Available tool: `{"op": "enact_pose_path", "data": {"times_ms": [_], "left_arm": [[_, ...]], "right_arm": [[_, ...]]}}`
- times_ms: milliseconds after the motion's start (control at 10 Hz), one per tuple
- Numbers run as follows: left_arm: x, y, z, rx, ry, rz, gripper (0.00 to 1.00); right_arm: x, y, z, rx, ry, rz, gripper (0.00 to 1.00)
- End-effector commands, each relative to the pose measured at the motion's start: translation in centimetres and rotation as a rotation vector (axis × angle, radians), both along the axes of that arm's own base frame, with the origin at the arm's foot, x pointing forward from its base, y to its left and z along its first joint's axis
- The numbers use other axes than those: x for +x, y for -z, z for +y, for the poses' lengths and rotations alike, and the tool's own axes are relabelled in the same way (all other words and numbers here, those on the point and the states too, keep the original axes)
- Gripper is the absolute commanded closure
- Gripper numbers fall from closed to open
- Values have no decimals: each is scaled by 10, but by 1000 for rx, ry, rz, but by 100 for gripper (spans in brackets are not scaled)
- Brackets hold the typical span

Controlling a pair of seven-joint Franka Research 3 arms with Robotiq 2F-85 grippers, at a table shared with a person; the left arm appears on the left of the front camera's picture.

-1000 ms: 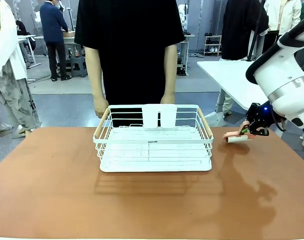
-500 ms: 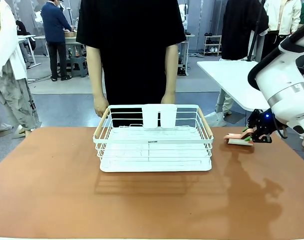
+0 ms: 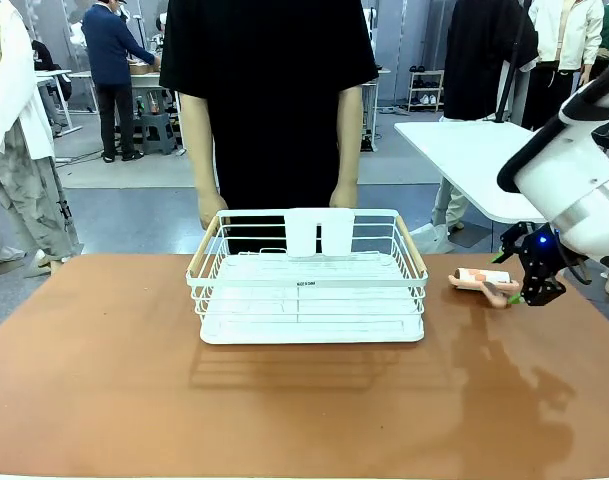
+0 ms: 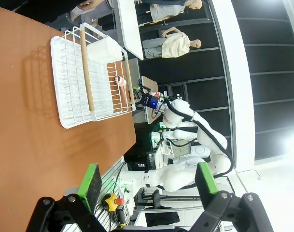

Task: Clean the table.
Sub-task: Place the Lint Roller down when the Dish drying rack is positioned in the middle of the table.

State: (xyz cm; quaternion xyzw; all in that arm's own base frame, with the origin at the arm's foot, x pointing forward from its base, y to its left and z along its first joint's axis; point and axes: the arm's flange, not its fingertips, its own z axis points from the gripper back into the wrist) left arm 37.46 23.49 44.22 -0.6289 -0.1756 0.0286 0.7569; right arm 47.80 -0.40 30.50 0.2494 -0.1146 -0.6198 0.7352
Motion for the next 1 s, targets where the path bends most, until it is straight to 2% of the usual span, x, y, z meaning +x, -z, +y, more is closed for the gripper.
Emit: {"op": "enact_pose_path", "data": {"times_ms": [0,400,500,900], "left_arm": [[-2,-1,2,2,-2,-2,0],[-2,-1,2,2,-2,-2,0],[-2,-1,2,2,-2,-2,0],[-2,-1,2,2,-2,-2,0]], "right_arm": [[-5,-62,13,-32,-1,41,0],[-3,-82,17,-26,27,65,0],[-8,-51,8,-44,-30,16,0],[-8,-51,8,-44,-30,16,0]]}}
